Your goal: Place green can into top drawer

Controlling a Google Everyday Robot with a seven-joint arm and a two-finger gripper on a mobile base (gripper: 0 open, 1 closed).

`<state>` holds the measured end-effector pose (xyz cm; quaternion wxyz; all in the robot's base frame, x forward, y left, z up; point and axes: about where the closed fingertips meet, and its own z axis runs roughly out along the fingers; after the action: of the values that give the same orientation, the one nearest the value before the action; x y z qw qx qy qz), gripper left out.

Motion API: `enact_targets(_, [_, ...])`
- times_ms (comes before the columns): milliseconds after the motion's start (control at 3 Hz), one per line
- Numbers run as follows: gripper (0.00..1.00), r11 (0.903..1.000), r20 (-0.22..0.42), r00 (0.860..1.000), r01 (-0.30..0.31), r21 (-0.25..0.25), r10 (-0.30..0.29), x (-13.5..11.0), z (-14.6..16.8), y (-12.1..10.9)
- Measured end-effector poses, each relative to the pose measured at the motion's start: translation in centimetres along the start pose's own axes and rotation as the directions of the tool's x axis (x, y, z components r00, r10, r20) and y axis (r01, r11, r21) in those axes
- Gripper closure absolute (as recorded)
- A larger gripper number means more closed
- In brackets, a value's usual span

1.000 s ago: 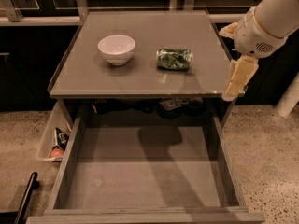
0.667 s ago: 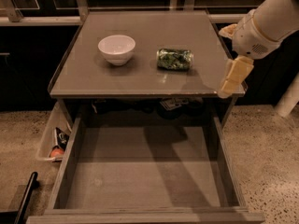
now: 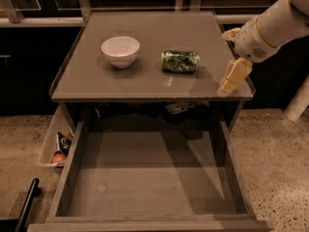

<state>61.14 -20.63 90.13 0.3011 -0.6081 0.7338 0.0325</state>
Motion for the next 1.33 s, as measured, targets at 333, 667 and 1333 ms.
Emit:
enact_targets(333, [0.00, 0.9997, 0.065, 0.998, -0.025, -0.006, 0.025, 0.4, 1.3, -1.0])
enact_targets(667, [0.00, 0.9973, 0.137, 0.988, -0.069, -0.025, 0.072, 1.1, 2.7, -2.0])
enact_targets(1333, [0.00, 0.9962, 0.253, 0.965, -0.050, -0.072, 0.066, -2.5, 3.2, -3.8])
